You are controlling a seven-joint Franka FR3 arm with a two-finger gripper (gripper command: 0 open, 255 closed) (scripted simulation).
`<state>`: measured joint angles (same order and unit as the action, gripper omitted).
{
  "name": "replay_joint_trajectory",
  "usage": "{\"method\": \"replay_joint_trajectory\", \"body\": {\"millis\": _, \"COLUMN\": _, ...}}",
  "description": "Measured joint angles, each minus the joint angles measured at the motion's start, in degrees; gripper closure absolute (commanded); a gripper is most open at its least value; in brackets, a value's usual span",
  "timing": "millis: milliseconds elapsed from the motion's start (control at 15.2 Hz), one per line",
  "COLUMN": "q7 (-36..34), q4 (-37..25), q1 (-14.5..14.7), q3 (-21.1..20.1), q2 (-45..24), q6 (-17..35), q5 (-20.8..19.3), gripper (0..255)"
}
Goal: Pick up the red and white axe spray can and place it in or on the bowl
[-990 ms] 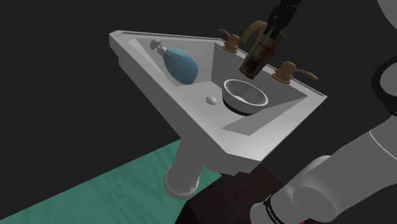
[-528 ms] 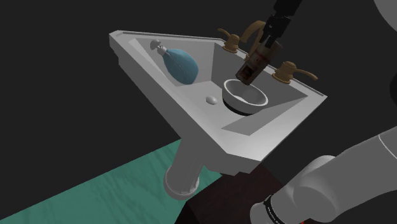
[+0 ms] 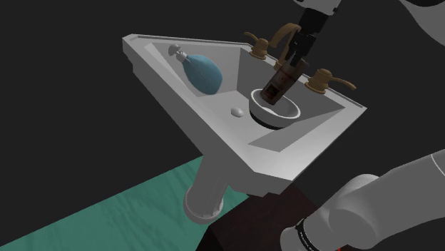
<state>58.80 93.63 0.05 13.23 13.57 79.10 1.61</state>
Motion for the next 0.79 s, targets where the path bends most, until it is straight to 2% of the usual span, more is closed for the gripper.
{"method": "replay_joint_trajectory", "body": {"millis": 396, "q7": 0.06, "q4": 0.40, "q1": -0.01, "q3": 0.03, "q2": -0.01, "q6": 0.40, "q5": -0.01, "gripper": 255}}
{"method": "replay_joint_trajectory", "body": {"millis": 462, "q7": 0.06, "q4": 0.40, "q1": -0.01, "q3": 0.03, "q2": -0.02, "q6": 0.40, "q5": -0.01, "gripper": 0}}
{"method": "replay_joint_trajectory", "body": {"millis": 792, "q7": 0.05, "q4": 0.44, "q1": -0.02, "q3": 0.03, "q2": -0.04, "q6": 0.38, "q5": 0.00, "gripper": 0}}
